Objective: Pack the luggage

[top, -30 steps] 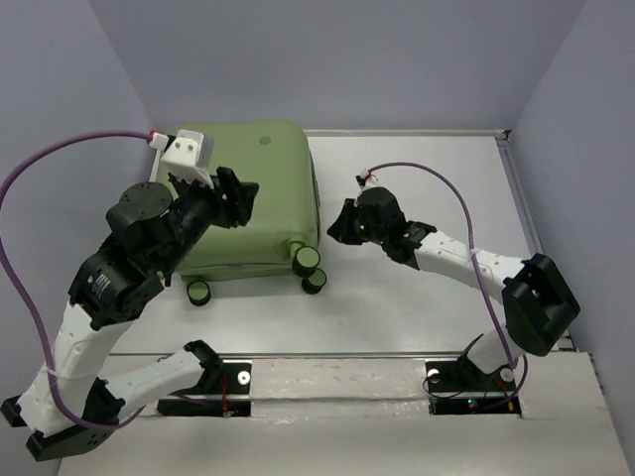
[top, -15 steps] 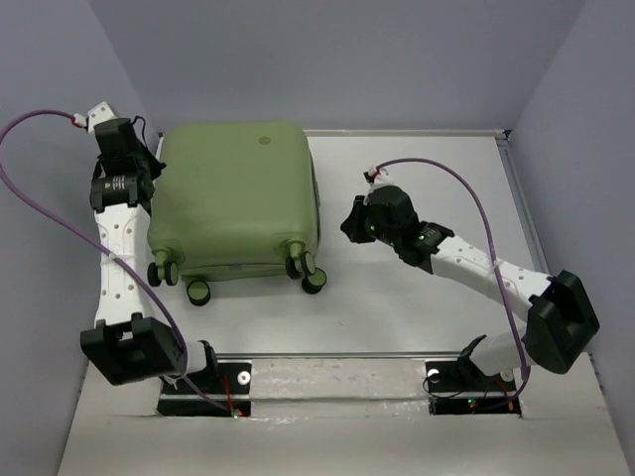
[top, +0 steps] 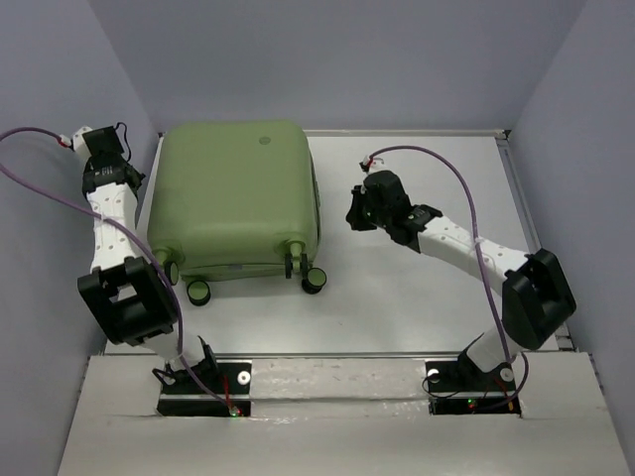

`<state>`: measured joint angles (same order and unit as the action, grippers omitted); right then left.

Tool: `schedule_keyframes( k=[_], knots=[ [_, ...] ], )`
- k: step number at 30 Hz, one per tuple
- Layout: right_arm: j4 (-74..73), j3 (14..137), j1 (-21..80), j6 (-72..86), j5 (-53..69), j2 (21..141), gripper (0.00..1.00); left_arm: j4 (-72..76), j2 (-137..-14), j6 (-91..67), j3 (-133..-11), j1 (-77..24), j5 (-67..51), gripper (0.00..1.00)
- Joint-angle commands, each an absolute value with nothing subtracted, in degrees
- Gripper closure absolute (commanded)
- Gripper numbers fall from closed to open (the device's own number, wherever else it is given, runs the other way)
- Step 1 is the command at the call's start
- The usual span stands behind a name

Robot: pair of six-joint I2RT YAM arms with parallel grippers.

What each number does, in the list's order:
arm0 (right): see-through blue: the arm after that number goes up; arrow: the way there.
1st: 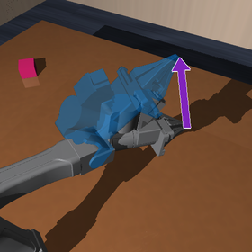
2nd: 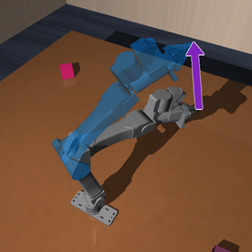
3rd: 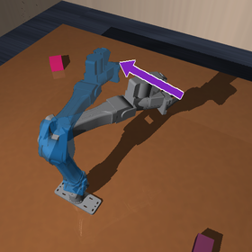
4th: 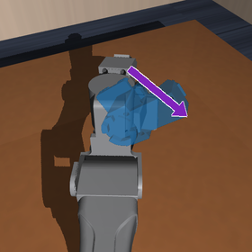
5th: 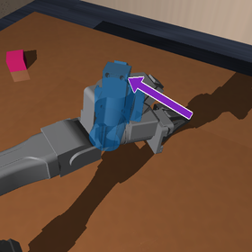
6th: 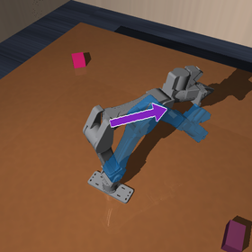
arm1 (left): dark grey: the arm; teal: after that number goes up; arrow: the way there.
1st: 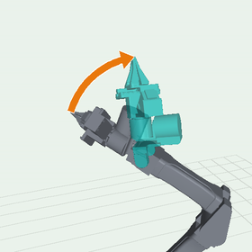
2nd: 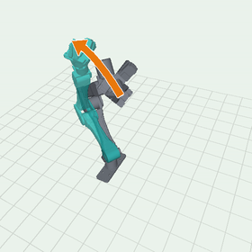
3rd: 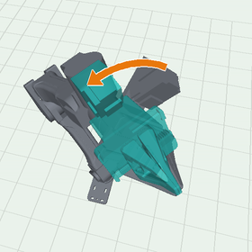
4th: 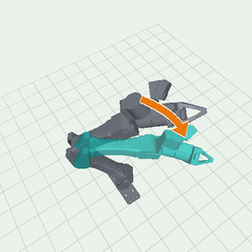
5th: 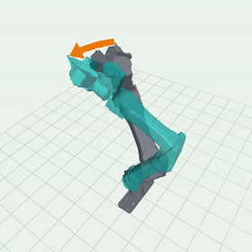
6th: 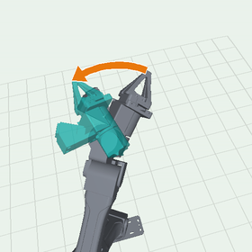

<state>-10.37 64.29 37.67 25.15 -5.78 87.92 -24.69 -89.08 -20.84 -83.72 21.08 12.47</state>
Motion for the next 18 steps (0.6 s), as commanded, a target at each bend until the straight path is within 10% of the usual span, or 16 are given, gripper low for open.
schedule_keyframes(
  k=[1, 18],
  knots=[
    [-11.16, 71.88, 36.91, 22.94, -4.22, 93.59, 0.93, -24.52, -93.6, -18.99, -83.5, 21.0, 11.71, 0.94],
    [-15.29, 87.36, 33.05, 22.5, -0.53, 110.92, 0.93, -15.65, -97.21, -21.35, -65.76, 20.66, -10.27, 0.94]
  ],
)
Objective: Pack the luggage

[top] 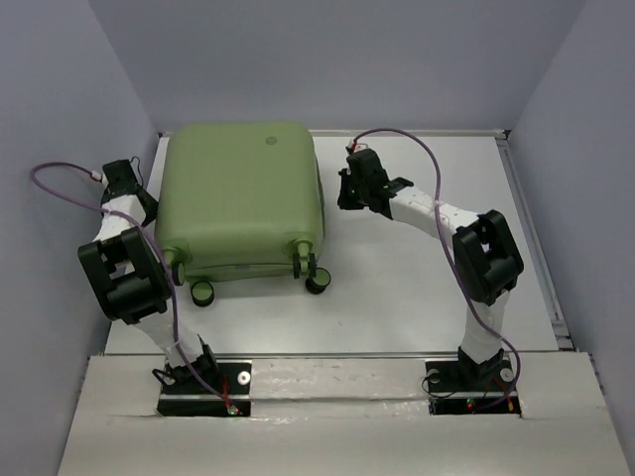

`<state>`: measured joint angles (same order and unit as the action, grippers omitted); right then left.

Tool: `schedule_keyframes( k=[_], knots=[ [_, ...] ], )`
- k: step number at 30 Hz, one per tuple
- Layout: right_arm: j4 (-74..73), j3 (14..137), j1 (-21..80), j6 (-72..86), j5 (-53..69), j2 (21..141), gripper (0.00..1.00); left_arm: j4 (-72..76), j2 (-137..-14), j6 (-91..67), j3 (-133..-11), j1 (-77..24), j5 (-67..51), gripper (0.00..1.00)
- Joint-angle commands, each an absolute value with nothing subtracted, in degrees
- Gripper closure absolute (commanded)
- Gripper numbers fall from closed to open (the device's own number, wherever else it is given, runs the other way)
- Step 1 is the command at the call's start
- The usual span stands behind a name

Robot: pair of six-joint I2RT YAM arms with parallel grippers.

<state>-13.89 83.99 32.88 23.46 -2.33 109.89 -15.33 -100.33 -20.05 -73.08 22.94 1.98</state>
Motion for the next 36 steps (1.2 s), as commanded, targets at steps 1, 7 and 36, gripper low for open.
schedule_keyframes(
  k=[1, 7, 36],
  knots=[
    [-15.29, 87.28, 33.05, 22.5, -0.44, 111.18, 0.93, -14.08, -96.51, -21.88, -63.13, 20.57, -12.98, 0.94],
    [-15.21, 83.69, 32.52, 21.98, -0.44, 109.78, 0.93, -8.54, -86.77, -26.27, -53.55, 18.2, -20.21, 0.94],
    [-21.91, 82.2, 22.31, 18.9, 9.91, 78.37, 0.93, -1.07, -53.86, -33.13, -58.18, 13.36, 5.45, 0.25]
  ],
)
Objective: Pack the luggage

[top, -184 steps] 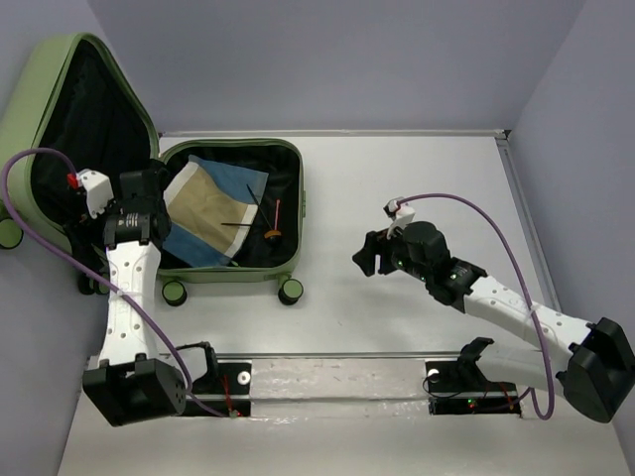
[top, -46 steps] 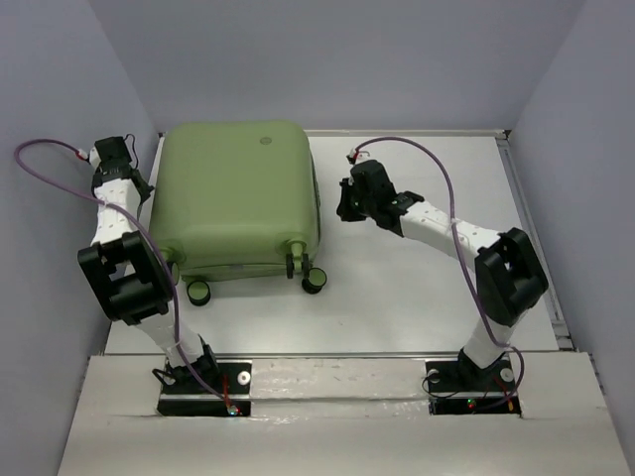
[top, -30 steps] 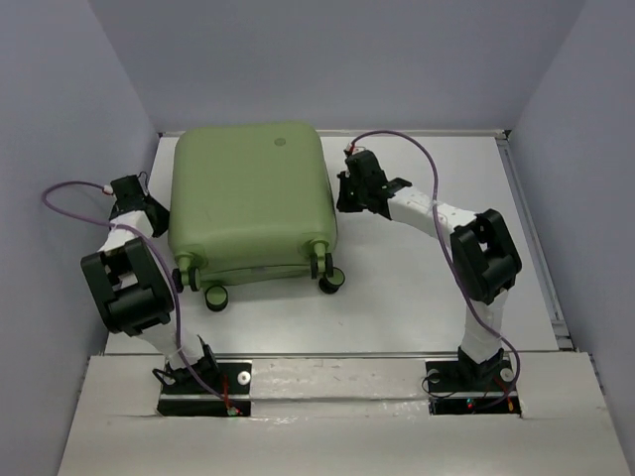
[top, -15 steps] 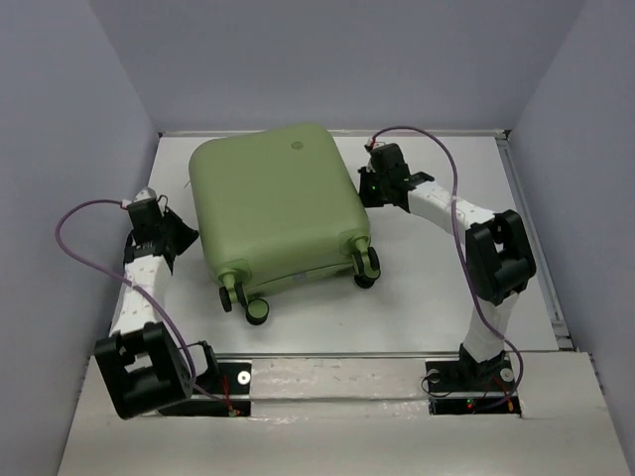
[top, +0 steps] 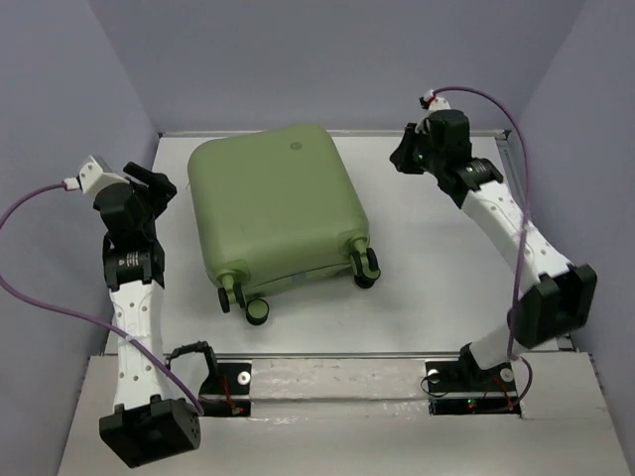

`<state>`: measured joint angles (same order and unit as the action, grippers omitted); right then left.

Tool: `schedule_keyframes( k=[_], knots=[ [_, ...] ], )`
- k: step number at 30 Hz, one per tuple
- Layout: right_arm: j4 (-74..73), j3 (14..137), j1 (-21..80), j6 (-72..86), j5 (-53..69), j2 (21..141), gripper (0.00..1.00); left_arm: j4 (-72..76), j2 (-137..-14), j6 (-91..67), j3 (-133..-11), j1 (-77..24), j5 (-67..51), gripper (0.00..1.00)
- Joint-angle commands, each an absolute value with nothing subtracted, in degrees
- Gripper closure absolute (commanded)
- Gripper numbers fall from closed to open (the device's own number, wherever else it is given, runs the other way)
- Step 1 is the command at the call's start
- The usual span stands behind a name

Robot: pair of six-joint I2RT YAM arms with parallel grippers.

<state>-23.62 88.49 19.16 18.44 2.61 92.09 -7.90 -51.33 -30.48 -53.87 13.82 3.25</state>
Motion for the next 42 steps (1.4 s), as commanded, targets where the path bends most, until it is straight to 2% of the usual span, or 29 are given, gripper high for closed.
schedule_keyframes(
  k=[1, 4, 6, 8, 11, 13, 15, 18, 25, 34, 42],
  knots=[
    [-21.19, 80.0, 27.11, 18.37, 12.54, 75.61, 0.93, 1.21, -55.53, -33.13, -60.36, 13.1, 4.58, 0.25],
    [-21.27, 74.45, 37.49, 16.79, 14.32, 67.95, 0.93, 1.49, -66.15, -31.04, -66.69, 13.01, 1.06, 0.25],
    [-21.7, 70.6, 48.48, 16.7, 15.29, 65.58, 0.93, 0.27, -75.87, -28.23, -75.03, 12.92, -0.08, 0.25],
    [-22.06, 67.78, 54.73, 16.96, 14.95, 65.13, 0.93, -4.61, -83.11, -26.11, -82.05, 12.92, -3.5, 0.24],
    [-23.9, 63.81, 65.97, 17.75, 11.52, 66.79, 0.93, -8.51, -98.64, -23.3, -98.99, 13.01, -7.2, 0.24],
    [-25.04, 62.85, 68.28, 18.45, 8.29, 68.46, 0.93, -10.19, -103.86, -21.55, -105.18, 13.18, -9.38, 0.24],
    [-26.45, 62.49, 69.52, 19.07, 6.16, 71.36, 0.93, -14.04, -112.79, -20.22, -117.2, 13.45, -11.77, 0.2],
    [-26.37, 61.09, 69.52, 21.43, 1.42, 73.65, 0.93, -19.77, -124.69, -18.81, -132.51, 13.62, -21.33, 0.18],
    [-28.12, 61.35, 69.52, 25.4, -10.27, 78.66, 0.93, -5.47, -134.37, -27.32, -133.86, 13.71, -37.42, 0.16],
    [-26.81, 63.89, 65.31, 27.25, -15.73, 86.22, 0.93, -2.55, -142.73, -28.48, -134.65, 10.81, -42.44, 0.15],
    [-24.35, 69.52, 59.34, 24.62, -19.86, 88.42, 0.93, -1.32, -139.24, -26.28, -122.89, 10.55, -42.63, 0.19]
  ],
)
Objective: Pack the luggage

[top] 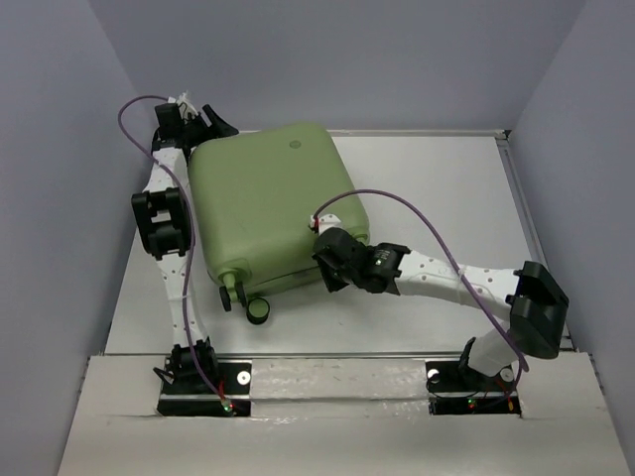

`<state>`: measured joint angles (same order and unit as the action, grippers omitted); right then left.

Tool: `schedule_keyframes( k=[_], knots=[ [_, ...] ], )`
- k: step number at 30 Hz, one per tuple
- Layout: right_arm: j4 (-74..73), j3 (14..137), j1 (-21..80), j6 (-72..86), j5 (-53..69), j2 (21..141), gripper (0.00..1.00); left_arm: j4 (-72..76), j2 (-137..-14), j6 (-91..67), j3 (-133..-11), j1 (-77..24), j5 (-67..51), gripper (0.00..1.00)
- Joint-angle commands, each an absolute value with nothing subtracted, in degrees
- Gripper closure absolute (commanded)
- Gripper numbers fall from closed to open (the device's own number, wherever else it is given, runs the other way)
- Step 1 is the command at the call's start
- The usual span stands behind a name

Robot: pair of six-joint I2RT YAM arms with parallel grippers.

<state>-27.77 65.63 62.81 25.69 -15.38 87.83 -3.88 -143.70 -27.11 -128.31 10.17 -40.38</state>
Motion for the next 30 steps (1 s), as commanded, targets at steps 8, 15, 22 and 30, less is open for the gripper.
schedule_keyframes(
  k=[8, 15, 22, 30],
  knots=[
    [-16.18, 67.5, 50.1, 21.27, -18.38, 86.75, 0.93, 5.09, -125.08, -26.98, -96.29, 10.72, -36.57, 0.25],
    [-9.32, 68.99, 43.51, 18.99, -12.75, 88.5, 0.93, 5.27, -108.3, -31.72, -77.28, 10.81, -30.33, 0.27],
    [-9.05, 78.21, 38.33, 18.45, -5.02, 97.55, 0.93, 6.06, -91.08, -35.42, -59.52, 10.99, -25.93, 0.26],
    [-10.28, 89.2, 34.19, 19.07, 4.04, 105.55, 0.93, 12.75, -68.49, -40.87, -39.65, 11.34, -28.04, 0.26]
  ],
)
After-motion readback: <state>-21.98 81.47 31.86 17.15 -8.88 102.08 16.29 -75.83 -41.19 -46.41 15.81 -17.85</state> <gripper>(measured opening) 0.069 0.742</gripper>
